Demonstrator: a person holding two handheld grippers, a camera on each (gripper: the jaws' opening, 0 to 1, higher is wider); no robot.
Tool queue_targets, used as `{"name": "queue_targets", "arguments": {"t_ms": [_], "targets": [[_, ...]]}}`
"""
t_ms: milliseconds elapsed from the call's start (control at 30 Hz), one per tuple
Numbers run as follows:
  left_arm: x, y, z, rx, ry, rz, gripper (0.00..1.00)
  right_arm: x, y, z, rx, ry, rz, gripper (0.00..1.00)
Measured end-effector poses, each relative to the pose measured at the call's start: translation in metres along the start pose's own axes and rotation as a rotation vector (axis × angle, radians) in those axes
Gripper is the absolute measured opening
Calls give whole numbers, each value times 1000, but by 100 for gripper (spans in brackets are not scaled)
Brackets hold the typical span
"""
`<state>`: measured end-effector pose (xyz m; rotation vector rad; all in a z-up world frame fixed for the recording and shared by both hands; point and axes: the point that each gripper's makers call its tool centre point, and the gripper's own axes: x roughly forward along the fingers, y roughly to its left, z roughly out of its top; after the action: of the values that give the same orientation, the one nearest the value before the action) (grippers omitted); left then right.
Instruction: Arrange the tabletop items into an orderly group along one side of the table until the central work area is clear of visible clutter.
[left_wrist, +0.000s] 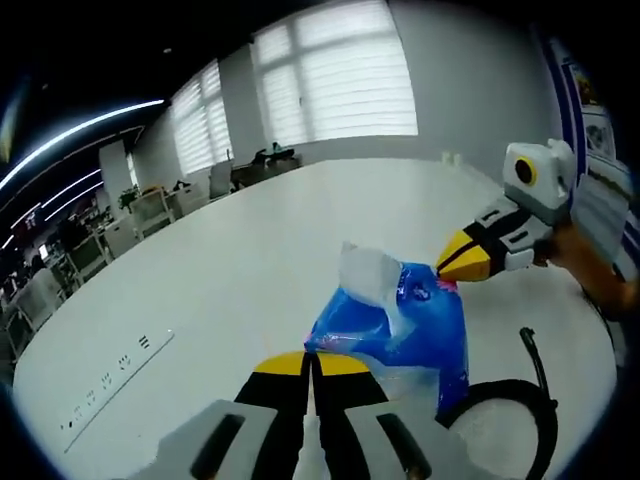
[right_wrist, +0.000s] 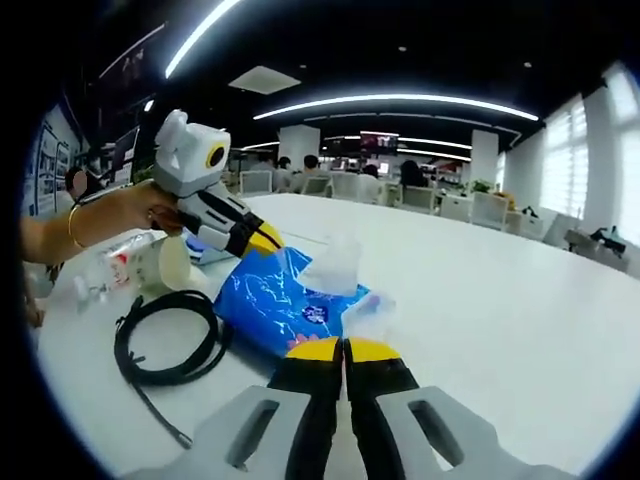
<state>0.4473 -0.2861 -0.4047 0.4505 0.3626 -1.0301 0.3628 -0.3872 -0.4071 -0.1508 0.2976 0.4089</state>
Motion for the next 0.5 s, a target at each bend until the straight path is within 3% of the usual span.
{"name": "queue_targets", "arguments": {"t_ms": [500], "targets": [[7, 2, 4, 15, -3, 24, 3, -2, -5, 0, 4, -5, -18, 0]]}}
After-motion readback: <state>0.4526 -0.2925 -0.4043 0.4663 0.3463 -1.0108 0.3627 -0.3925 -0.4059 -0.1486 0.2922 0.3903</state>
